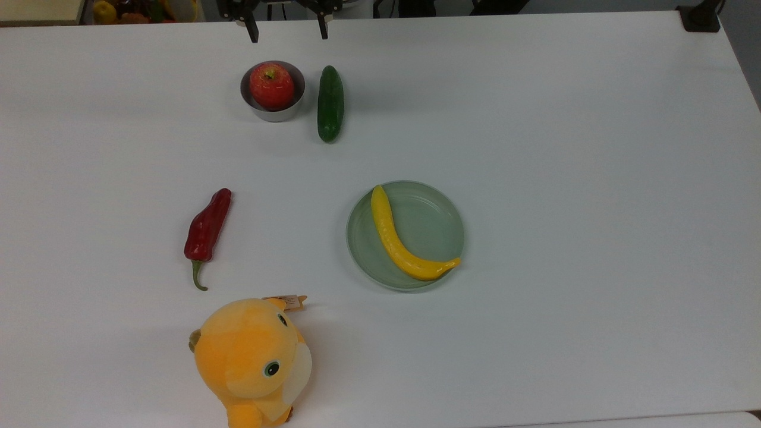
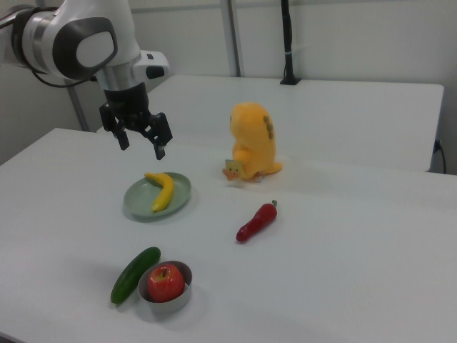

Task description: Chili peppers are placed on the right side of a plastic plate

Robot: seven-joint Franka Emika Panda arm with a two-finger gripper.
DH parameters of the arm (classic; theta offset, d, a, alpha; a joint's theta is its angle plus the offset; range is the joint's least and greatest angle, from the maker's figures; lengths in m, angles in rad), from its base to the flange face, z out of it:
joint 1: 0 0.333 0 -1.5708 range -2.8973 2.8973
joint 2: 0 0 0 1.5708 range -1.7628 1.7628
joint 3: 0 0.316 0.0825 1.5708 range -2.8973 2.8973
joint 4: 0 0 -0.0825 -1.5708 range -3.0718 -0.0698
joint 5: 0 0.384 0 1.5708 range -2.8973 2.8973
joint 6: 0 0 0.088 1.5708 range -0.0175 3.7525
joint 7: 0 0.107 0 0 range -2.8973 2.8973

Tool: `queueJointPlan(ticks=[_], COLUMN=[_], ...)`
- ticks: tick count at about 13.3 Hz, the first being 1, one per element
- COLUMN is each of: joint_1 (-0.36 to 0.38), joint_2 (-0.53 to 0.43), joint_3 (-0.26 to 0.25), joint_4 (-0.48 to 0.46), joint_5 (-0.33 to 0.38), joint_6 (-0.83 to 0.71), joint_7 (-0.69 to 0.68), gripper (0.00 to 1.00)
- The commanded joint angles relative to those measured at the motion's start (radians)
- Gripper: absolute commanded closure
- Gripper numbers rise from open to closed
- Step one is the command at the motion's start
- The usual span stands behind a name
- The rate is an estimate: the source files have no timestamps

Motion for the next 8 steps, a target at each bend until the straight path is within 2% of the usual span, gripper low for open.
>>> queueJointPlan(ticks=[1, 8], joint_1=[0.01, -0.007], joint_2=[-0.002, 0.006], joint_3=[-0.018, -0.018], joint_4=[0.009, 0.032], joint_5=[0.014, 0.017], joint_6=[0.016, 0.017], joint_7=[-0.009, -0.002], gripper=[0.0, 0.0])
